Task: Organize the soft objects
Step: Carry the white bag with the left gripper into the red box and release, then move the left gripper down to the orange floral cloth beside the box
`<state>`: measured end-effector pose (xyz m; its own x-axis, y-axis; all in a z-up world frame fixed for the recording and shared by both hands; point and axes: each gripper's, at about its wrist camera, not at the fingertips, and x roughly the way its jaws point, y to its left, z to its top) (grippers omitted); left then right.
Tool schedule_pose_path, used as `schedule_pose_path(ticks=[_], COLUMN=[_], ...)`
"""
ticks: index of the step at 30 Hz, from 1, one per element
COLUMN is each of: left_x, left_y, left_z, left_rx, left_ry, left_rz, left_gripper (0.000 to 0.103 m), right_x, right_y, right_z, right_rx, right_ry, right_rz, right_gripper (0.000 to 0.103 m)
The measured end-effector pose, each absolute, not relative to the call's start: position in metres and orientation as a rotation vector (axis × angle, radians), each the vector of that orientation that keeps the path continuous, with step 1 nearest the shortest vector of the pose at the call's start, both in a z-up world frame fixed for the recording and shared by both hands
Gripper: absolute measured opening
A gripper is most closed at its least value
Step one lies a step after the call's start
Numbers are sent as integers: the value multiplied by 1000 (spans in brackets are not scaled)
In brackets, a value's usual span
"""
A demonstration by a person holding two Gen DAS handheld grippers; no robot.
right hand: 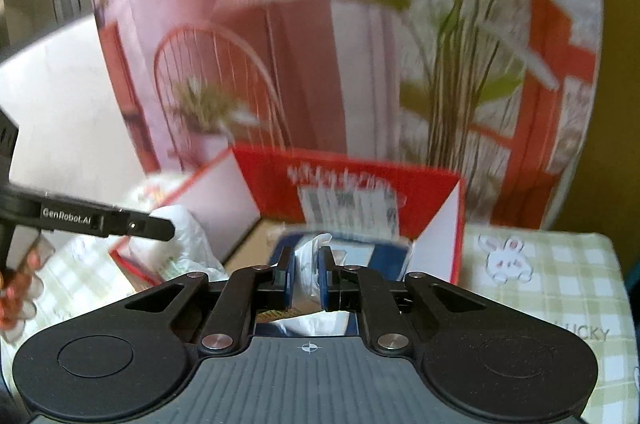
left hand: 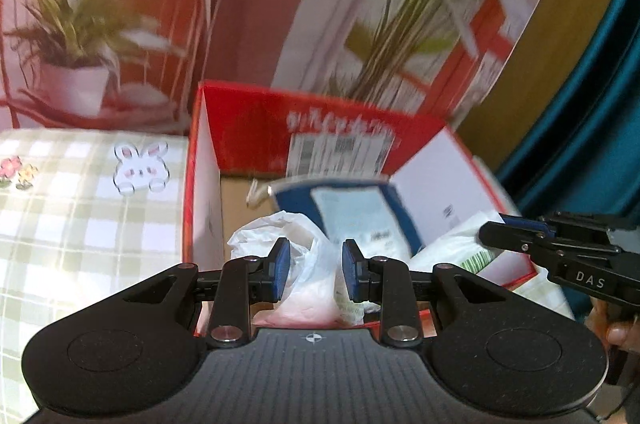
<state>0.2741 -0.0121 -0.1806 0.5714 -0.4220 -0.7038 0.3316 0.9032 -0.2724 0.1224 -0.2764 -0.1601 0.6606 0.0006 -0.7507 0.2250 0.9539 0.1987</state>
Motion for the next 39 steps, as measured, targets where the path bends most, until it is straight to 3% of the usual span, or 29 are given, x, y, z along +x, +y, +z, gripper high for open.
schedule_pose_path(ticks=[12,15,16,19,20,23,24,26,28,39], left_x=[290,287,285,275,269,254,249,238,230,181], left_y=[-25,-23,-24,-25,-25,-26,-26,-25,-25,0], left_z=[-202,-198,-195,-182,-177,-163,-158,-153,-150,-161], left_rx=[-43,-45,-48,-24,-8,36,48,63,77,-1], left_ry=[933,918,912,856,825,761,747,726,724,749], left_rz=[-430,-437,-441,-421,-410,-396,-392,-389,-386,-341], left_gripper=[30,37,43,82,89,98,99,102,103,103], right_x=[153,151,150,148,147,141,138,132,126,82], right_y=[-283,-284,-284,-280,-278,-272,-269,-265,-260,-228], right_z=[-208,-209,-209,-205,-202,-193,-188,-179,-170,-156], right_rx=[310,314,315,284,269,240,237,236,235,269], right_ry=[1045,1046,1042,1024,1012,963,937,909,871,831], right_rz=[-150,-163,-167,-193,-198,-220,-216,-216,-223,-237], right_gripper=[12,14,19,32,41,69,72,91,102,103])
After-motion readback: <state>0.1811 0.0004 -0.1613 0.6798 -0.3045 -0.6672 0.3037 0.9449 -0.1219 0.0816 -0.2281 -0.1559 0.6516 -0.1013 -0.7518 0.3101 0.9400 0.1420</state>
